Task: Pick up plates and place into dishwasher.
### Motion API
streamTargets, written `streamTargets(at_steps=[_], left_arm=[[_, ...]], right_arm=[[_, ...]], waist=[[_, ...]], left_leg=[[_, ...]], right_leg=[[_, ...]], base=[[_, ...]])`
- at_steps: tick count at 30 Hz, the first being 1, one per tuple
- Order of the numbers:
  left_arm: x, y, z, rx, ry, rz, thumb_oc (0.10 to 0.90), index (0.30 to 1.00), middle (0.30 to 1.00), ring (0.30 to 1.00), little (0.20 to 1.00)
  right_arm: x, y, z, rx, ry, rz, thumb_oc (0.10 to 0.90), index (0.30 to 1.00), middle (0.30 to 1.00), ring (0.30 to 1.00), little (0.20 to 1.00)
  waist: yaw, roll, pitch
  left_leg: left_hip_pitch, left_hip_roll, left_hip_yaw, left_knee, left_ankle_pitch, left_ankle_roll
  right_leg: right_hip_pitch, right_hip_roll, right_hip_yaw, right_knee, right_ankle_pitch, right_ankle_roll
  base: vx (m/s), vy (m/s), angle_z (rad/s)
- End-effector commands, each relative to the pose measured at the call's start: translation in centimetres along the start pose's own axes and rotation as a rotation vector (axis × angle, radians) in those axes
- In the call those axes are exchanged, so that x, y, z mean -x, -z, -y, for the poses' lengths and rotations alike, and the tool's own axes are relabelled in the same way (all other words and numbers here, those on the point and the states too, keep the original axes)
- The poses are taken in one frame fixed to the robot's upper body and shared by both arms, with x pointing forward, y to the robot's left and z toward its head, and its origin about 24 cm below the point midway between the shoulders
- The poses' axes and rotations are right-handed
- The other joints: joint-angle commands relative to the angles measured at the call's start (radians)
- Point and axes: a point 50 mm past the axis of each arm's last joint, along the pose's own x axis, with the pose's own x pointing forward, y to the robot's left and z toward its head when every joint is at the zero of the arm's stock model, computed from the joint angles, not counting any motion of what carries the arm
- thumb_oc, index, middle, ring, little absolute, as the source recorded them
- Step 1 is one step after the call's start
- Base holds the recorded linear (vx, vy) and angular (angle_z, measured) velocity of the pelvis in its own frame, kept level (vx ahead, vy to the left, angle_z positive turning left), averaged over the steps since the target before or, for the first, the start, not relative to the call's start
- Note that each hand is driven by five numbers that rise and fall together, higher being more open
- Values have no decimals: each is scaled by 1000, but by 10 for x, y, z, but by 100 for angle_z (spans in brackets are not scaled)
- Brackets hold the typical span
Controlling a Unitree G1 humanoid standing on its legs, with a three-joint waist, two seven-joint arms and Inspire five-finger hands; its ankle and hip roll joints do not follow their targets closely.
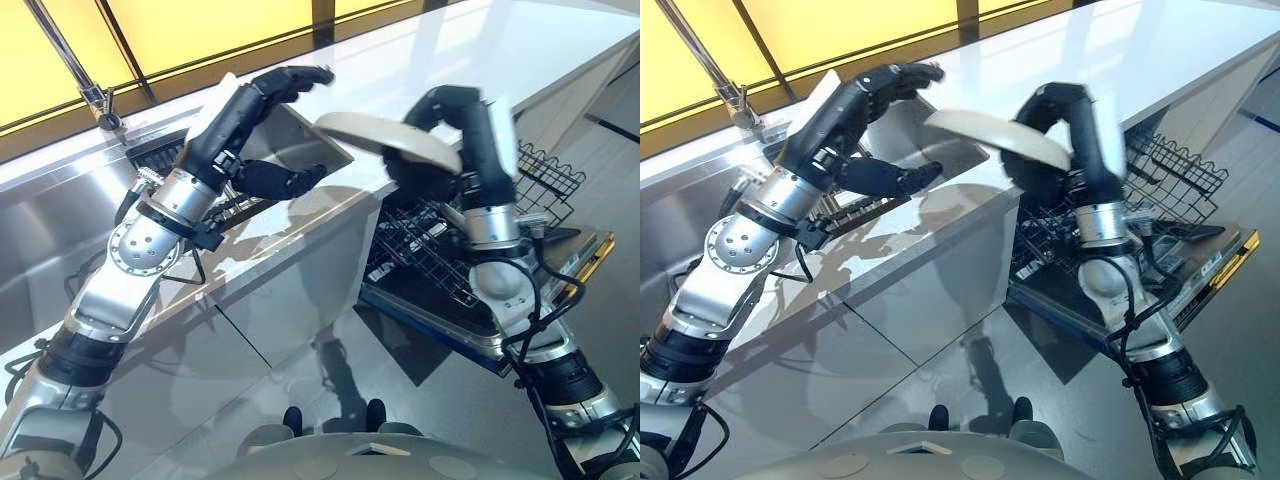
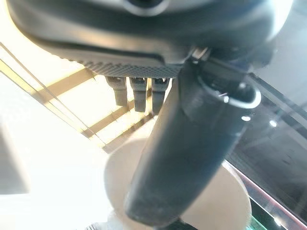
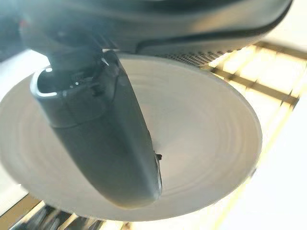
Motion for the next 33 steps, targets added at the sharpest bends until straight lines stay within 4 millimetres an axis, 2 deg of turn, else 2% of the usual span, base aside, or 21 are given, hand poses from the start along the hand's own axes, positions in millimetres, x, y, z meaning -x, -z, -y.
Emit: streamTargets(at_steps=[1,6,10,12,13,16,18,21,29,33], left_arm=[[4,0,-32,-68,-156,19,800,900,900,900,900],[19,17,-49,-112,-234,-75,800,900,900,900,900],[33,27,-61,-134,-309,-123,800,900,900,900,900],[33,27,-61,-134,-310,-125,800,900,900,900,900],[41,31,-65,-138,-340,-142,800,900,900,900,900],[50,35,-69,-140,-364,-166,800,900,900,900,900],[54,38,-70,-146,-379,-183,800,900,900,900,900],[58,40,-72,-154,-395,-199,800,900,900,900,900],[64,43,-74,-171,-439,-226,800,900,900,900,900],[64,43,-74,-168,-456,-231,800,900,900,900,900]], right_arm=[[-21,-26,39,54,205,228,100,300,300,300,200],[-22,-6,70,184,399,185,100,300,300,300,200],[-9,25,93,256,515,20,100,300,300,300,200],[-8,26,94,256,517,10,100,300,300,300,200],[6,44,100,269,553,-104,100,300,300,300,200],[26,67,106,244,583,-265,100,300,300,300,200],[44,85,102,209,579,-403,100,300,300,300,200],[65,100,91,181,530,-547,100,300,300,300,200],[123,124,50,96,397,-820,100,300,300,300,200],[138,129,36,70,334,-880,100,300,300,300,200]], waist=[[19,7,-95],[27,3,-97],[27,1,-98],[27,0,-100],[28,0,-99],[26,2,-100],[22,4,-96],[16,5,-92],[-5,8,-75],[-8,10,-69]], left_leg=[[9,-61,77,10,-116,35],[9,-61,74,11,-115,34],[8,-60,76,10,-114,34],[8,-60,76,10,-114,34],[8,-60,75,10,-113,35],[9,-58,76,8,-113,34],[11,-57,76,7,-114,34],[12,-56,77,7,-113,34],[15,-52,91,6,-114,33],[18,-49,96,6,-114,30]], right_leg=[[58,52,-31,26,-137,34],[62,51,-39,27,-141,33],[61,49,-45,29,-143,34],[61,48,-45,29,-143,34],[61,49,-44,29,-143,34],[61,49,-43,29,-143,34],[61,48,-41,30,-144,34],[60,48,-39,31,-144,34],[55,47,-26,37,-146,36],[54,45,-25,40,-146,38]], base=[[19,13,3],[21,6,5],[16,6,11],[12,6,5],[19,12,5],[8,5,1],[0,0,0],[0,0,0],[0,0,0],[1,0,-1]])
